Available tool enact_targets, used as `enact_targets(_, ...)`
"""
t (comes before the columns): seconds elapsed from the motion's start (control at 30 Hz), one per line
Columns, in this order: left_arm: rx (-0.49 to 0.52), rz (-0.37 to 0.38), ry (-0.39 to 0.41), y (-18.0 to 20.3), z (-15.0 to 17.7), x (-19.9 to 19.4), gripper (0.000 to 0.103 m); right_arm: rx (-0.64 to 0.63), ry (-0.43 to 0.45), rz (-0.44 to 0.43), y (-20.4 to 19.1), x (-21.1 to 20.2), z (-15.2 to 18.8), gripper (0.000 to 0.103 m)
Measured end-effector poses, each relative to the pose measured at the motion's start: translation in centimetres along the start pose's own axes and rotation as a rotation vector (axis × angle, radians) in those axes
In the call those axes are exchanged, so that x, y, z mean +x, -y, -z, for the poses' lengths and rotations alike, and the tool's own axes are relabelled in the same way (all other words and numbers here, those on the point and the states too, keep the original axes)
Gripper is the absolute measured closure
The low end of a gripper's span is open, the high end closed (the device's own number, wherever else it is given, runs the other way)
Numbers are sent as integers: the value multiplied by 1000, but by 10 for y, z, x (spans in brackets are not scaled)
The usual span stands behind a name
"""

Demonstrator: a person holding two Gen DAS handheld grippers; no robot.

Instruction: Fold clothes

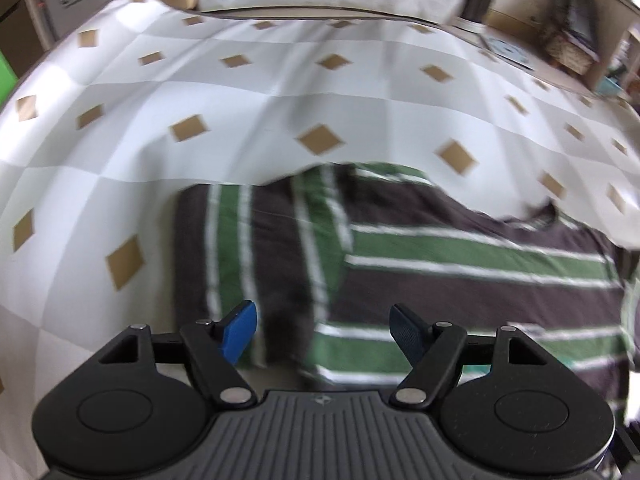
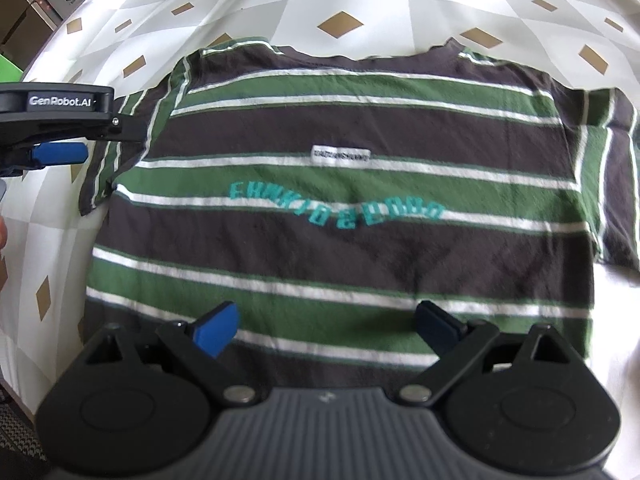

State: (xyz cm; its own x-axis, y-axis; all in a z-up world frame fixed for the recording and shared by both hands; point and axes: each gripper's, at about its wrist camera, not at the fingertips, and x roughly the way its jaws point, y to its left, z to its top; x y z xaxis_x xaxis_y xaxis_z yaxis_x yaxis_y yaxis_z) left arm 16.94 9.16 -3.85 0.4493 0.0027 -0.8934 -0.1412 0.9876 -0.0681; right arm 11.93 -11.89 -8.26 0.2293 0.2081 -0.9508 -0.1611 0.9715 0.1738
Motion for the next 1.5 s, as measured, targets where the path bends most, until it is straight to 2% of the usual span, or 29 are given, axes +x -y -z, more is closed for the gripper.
enact_targets(0.13, 78, 35, -25, 23, 14, -4, 30, -5, -5, -11, 9, -6, 6, 8)
enact_targets(0.37, 197, 51, -63, 53, 43, -5, 30, -88, -27, 49, 10, -9, 18, 8)
enact_targets(0.53, 273, 16, -115, 63, 68, 11, 29, -162, -43, 95, 4, -3, 29, 4)
enact_targets(0.63, 262, 16, -87, 58, 78, 13, 21, -243, -39, 122, -4, 0, 37, 1)
enact_targets(0.73, 217, 37, -102, 48, 80, 13, 17, -242, -24, 116, -3, -1, 39, 0)
enact_targets(0.93, 206, 16, -88, 42, 93, 9, 9, -240, 7, 112, -3, -2, 43, 0)
enact_targets(1.23, 170, -7, -91, 39, 106, 2, 4, -248, 39, 107, 1, -3, 47, 0)
enact_targets(1.37, 159, -18, -96, 39, 112, -3, 4, -275, 8, 100, 6, -7, 48, 1)
enact_targets(1.5, 177, -44, -84, 44, 121, -10, 5, -201, -20, 119, 17, -14, 52, 1)
